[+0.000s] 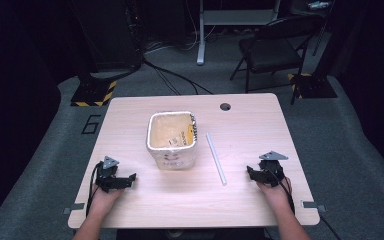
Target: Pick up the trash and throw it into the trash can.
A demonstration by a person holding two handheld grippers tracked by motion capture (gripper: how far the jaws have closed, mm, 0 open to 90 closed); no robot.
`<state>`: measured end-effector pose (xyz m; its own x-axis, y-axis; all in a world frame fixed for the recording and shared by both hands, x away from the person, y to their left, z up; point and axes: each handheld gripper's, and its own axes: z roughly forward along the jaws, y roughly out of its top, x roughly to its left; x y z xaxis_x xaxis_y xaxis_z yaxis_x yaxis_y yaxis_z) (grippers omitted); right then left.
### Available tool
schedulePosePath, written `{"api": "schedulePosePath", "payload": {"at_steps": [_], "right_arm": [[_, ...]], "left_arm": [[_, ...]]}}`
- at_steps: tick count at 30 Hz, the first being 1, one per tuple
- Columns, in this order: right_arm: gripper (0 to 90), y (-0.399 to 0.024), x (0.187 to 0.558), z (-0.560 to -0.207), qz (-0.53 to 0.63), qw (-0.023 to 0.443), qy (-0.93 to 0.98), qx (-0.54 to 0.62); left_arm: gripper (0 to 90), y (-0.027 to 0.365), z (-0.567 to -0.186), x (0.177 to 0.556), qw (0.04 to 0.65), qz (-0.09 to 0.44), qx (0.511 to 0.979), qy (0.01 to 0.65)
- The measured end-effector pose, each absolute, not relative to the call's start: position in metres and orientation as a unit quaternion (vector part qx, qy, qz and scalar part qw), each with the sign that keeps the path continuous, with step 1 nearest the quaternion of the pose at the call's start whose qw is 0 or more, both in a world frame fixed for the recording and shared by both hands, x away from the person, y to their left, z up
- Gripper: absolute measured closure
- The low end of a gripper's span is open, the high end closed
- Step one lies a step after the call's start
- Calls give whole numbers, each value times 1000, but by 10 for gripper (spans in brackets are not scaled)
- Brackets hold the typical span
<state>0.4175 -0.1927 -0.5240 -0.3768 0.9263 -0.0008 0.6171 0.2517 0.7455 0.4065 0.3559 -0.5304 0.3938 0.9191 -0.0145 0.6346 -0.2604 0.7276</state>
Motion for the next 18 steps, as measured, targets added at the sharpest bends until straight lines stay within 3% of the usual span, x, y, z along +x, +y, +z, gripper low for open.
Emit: {"api": "schedulePosePath", "payload": {"at_steps": [5, 18], "right_arm": [[431, -188, 416, -521, 335, 222, 761, 509], [443, -183, 412, -507, 354, 214, 756, 508]], "left_arm": [[54, 356, -530, 406, 334, 213, 765, 507], [55, 356, -530, 406, 334, 213, 766, 507]]}}
